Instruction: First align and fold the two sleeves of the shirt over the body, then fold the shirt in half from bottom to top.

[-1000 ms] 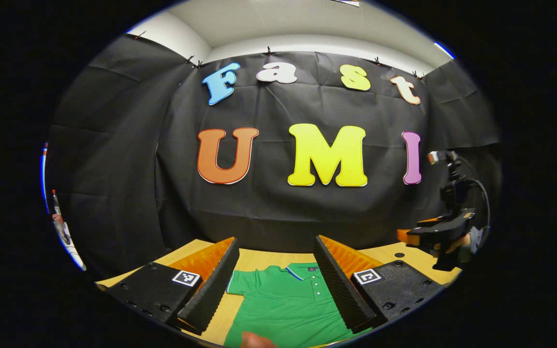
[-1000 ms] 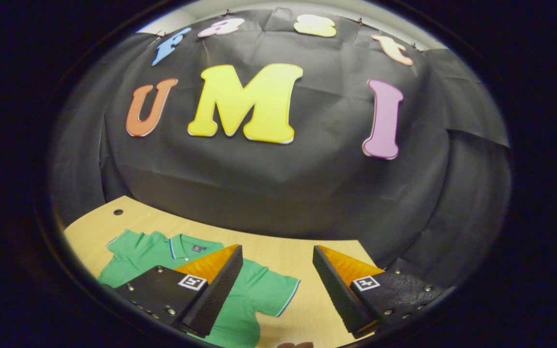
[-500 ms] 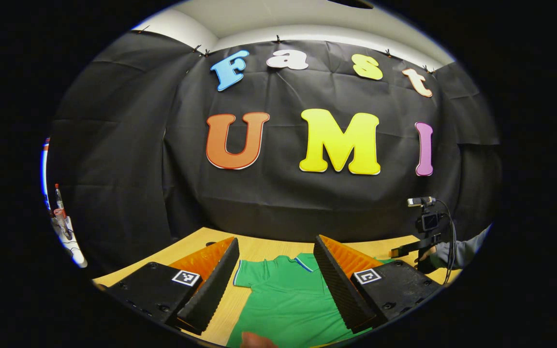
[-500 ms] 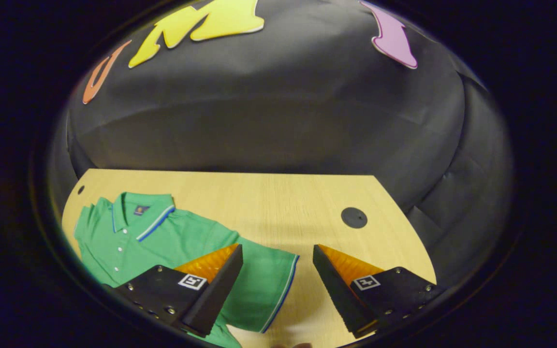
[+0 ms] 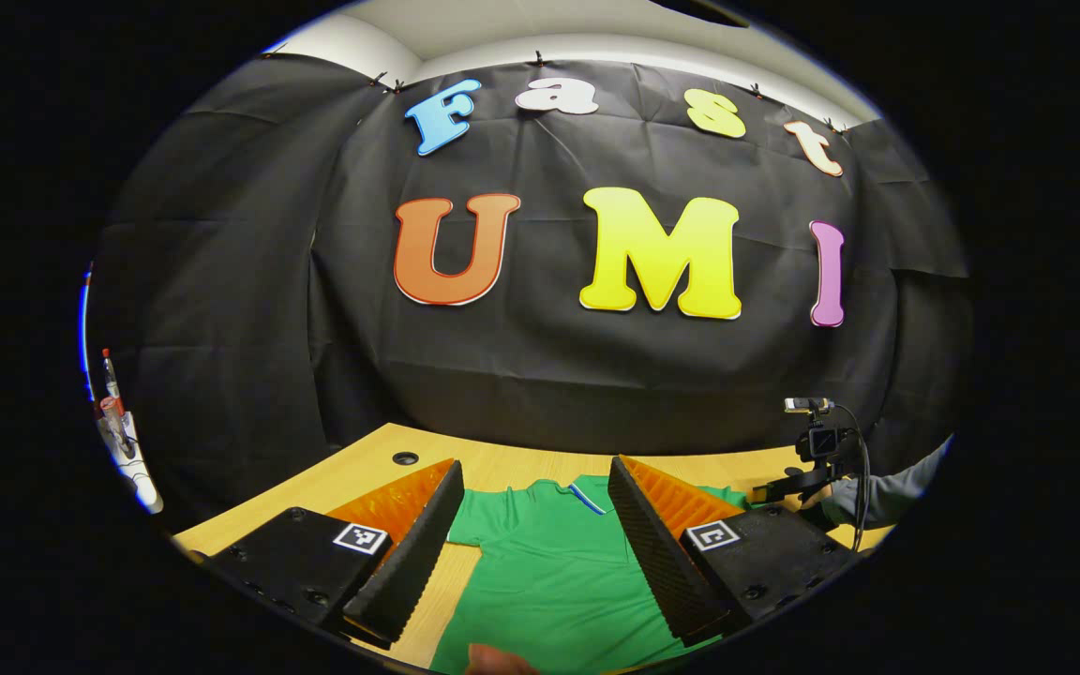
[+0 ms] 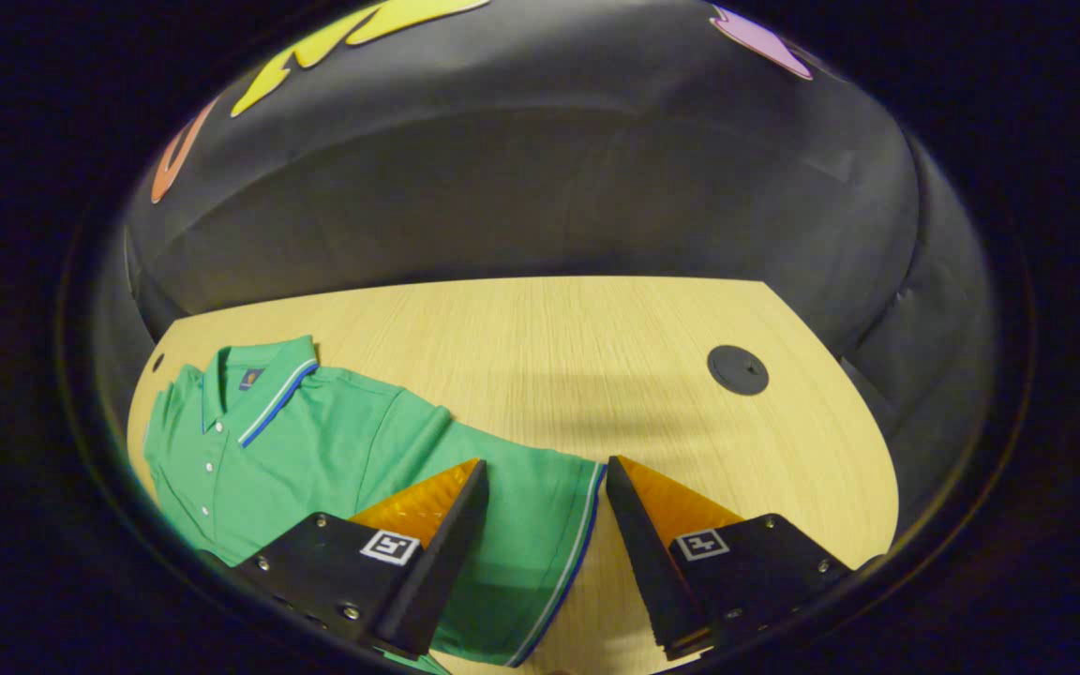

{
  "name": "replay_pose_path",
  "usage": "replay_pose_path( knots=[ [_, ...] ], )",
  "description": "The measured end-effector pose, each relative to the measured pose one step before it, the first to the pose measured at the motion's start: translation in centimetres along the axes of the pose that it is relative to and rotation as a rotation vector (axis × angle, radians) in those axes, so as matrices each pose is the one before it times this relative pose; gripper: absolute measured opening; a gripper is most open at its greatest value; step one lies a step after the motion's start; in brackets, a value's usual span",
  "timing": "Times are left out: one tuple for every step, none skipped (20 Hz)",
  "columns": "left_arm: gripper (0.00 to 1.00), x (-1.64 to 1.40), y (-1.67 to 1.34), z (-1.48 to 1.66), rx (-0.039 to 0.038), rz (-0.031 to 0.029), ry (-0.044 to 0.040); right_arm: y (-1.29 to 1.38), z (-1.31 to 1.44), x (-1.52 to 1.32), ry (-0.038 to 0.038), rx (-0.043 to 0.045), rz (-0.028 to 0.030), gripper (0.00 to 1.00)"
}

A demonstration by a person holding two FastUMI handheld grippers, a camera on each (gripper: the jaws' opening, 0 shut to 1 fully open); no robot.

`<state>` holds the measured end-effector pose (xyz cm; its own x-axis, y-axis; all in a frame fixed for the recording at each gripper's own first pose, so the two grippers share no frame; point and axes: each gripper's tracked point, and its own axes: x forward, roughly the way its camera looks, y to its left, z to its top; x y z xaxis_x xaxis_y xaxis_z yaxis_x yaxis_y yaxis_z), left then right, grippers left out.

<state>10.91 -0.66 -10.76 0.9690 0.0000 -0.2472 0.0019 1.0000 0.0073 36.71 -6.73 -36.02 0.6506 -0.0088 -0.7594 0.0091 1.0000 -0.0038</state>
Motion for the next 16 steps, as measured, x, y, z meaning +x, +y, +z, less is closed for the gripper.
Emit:
replay_pose_path(
  knots=[
    [1.0,-0.046,-0.328,-0.074,0.00059,-0.00525,0.00288,0.072,0.074,-0.202,-0.00762,0.00723,0.00439,0.84],
    [1.0,0.027,-0.256,-0.117,0.00176,-0.0052,0.00095,0.189,-0.182,0.071,0.0057,0.0082,0.00184,0.53],
    [1.0,0.001,-0.207,0.066,0.0037,-0.00492,0.00022,-0.015,0.181,-0.004,0.00181,0.01336,-0.00331,0.22],
    [0.99,-0.095,-0.143,0.125,0.00536,-0.00359,-0.00137,0.109,0.385,0.115,-0.02112,0.02,0.00324,0.22],
    [1.0,0.0,-0.089,0.069,0.0062,-0.00236,-0.0022,-0.015,-0.197,-0.353,0.01862,0.01158,-0.00893,0.12],
    [1.0,-0.116,0.014,0.121,0.00617,-0.00059,-0.00324,0.092,0.067,0.101,-0.00432,0.0017,-0.00671,0.01],
    [1.0,-0.047,0.123,0.047,0.00633,0.00114,-0.00307,-0.055,-0.057,-0.085,-0.00128,-0.00988,-0.00595,0.02],
    [1.0,-0.011,0.179,0.061,0.00311,0.00365,-0.00084,0.091,0.193,-0.109,-0.00496,-0.00814,-0.00256,0.02],
    [1.0,-0.042,0.199,-0.059,0.00063,0.00432,0.00236,0.226,-0.034,-0.035,0.00429,-0.00377,0.00046,0.01],
    [1.0,-0.113,0.227,-0.053,-0.00156,0.00649,0.00077,0.348,-0.083,-0.169,-0.00137,-0.00818,0.00731,0.01],
    [1.0,0.022,0.299,-0.04,-0.00139,0.00617,0.00275,0.116,0.279,-0.256,-0.01671,-0.01893,-0.00098,0.01],
    [0.99,-0.003,0.263,-0.073,-0.0007,0.0053,0.0029,0.194,0.412,-0.293,-0.02115,-0.01638,-0.0041,0.01],
    [0.99,0.046,0.13,-0.08,-0.00134,0.00382,0.0008,0.377,0.587,-0.535,-0.01783,-0.00578,0.00701,0.01],
    [0.99,-0.027,0.11,0.086,-0.00114,0.00379,-0.0014,0.599,0.595,-0.45,-0.015,0.00433,0.0112,0.0],
    [0.99,-0.037,0.016,-0.047,-0.00104,0.00193,0.0002,0.552,0.707,-0.522,-0.01863,0.00797,0.01233,0.01],
    [0.99,0.0,0.02,-0.029,-0.00107,0.00196,-0.00059,0.56,0.82,-0.651,-0.01952,0.00448,0.0157,0.01]
  ],
)
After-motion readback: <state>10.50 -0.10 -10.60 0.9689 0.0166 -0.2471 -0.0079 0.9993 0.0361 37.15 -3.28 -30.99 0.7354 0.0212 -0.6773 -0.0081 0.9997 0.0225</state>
